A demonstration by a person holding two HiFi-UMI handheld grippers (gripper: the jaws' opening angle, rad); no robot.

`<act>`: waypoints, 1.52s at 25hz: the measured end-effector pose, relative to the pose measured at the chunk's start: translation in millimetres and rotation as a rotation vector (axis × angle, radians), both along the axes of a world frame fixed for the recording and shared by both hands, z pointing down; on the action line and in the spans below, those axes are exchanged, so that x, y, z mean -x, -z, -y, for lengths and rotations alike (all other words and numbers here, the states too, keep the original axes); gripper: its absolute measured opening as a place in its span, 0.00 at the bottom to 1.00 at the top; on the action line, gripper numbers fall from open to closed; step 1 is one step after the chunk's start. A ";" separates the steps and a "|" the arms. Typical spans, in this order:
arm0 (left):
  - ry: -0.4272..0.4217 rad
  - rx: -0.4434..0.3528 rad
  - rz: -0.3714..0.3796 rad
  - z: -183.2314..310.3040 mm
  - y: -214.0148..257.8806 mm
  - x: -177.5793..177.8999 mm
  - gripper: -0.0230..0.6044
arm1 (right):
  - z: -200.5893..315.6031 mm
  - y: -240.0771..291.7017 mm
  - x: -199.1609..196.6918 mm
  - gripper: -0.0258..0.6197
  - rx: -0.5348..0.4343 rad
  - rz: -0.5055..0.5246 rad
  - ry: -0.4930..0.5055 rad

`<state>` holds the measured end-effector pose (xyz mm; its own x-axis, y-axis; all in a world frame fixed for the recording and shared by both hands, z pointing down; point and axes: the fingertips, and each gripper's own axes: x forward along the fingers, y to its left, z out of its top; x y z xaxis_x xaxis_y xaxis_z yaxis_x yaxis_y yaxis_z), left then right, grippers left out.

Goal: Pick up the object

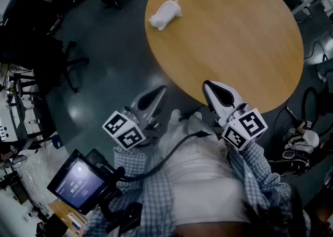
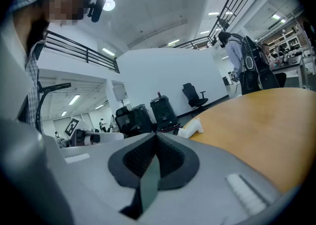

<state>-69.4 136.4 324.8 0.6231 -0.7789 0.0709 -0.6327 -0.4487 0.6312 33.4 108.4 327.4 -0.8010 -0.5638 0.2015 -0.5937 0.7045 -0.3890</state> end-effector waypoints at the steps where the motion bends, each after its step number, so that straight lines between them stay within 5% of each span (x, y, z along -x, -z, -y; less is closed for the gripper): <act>1: -0.001 -0.001 0.000 -0.4 0.1 0.3 0.04 | -0.6 -0.2 0.6 0.05 0.000 0.000 0.001; 22: -0.015 -0.019 0.017 6.6 7.0 -8.7 0.04 | 5.5 2.9 -13.3 0.05 0.004 0.021 -0.041; 38: 0.061 -0.077 0.071 -10.4 11.0 -39.9 0.04 | -10.8 5.1 -68.3 0.05 -0.045 0.049 -0.042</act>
